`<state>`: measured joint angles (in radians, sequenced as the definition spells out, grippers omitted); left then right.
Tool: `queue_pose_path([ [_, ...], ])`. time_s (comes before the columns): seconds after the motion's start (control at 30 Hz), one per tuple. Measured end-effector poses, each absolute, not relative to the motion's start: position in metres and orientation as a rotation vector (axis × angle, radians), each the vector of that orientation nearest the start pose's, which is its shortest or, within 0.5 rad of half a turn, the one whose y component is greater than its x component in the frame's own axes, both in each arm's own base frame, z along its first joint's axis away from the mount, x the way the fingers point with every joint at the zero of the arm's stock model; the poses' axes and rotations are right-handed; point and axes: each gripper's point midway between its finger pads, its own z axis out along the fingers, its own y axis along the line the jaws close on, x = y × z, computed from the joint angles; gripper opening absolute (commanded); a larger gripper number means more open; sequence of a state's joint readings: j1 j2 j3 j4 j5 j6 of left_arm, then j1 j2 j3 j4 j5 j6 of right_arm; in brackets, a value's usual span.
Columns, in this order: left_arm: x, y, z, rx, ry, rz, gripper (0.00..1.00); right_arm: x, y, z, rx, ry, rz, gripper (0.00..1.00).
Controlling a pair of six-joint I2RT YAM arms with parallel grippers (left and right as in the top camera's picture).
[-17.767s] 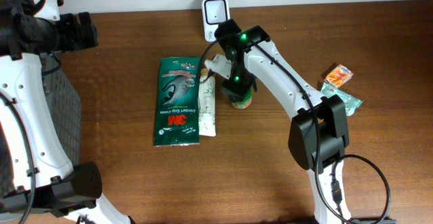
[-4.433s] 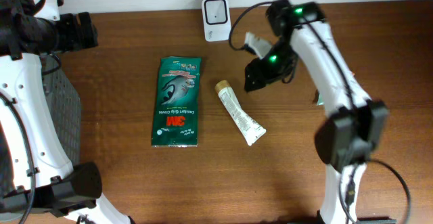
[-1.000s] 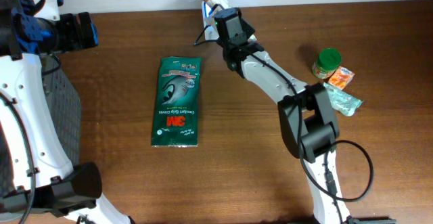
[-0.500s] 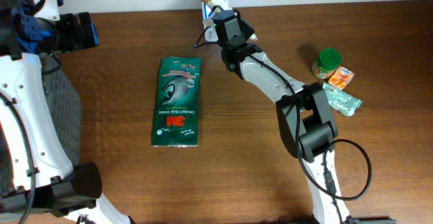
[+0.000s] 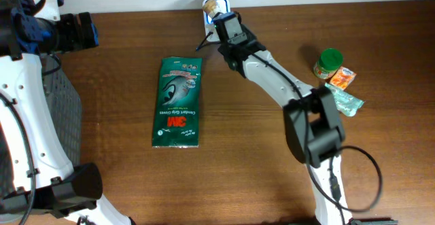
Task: Scan the item barcode
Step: 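Carry the tube right and lower it beside the green bag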
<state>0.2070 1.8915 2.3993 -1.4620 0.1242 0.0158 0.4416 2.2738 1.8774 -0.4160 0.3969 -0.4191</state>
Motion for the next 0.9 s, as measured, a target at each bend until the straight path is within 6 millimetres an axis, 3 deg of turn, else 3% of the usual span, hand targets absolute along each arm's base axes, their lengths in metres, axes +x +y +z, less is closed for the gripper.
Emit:
queue_pose_path([
  [0.17, 0.425, 0.067, 0.336, -0.191, 2.509, -0.067, 0.99, 0.527, 0.190, 0.185, -0.607, 2.291, -0.202, 0.04],
  [0.23, 0.425, 0.067, 0.336, -0.190, 2.509, -0.066, 0.99, 0.502, 0.177, 0.212, -0.522, 2.347, -0.118, 0.04],
  [0.3, 0.425, 0.067, 0.336, -0.190, 2.508, -0.066, 0.99, 0.473, 0.155, 0.223, -0.433, 2.452, -0.072, 0.04],
  [0.37, 0.425, 0.067, 0.336, -0.190, 2.508, -0.066, 0.99, 0.452, 0.136, 0.217, -0.356, 2.561, -0.066, 0.04],
  [0.47, 0.425, 0.067, 0.336, -0.191, 2.508, -0.067, 0.99, 0.421, 0.103, 0.185, -0.230, 2.778, -0.093, 0.04],
  [0.73, 0.425, 0.067, 0.336, -0.190, 2.508, -0.067, 0.99, 0.388, 0.051, 0.100, -0.039, 3.006, -0.151, 0.04],
  [0.9, 0.425, 0.067, 0.336, -0.190, 2.508, -0.067, 0.99, 0.375, 0.023, 0.062, 0.068, 3.058, -0.165, 0.04],
])
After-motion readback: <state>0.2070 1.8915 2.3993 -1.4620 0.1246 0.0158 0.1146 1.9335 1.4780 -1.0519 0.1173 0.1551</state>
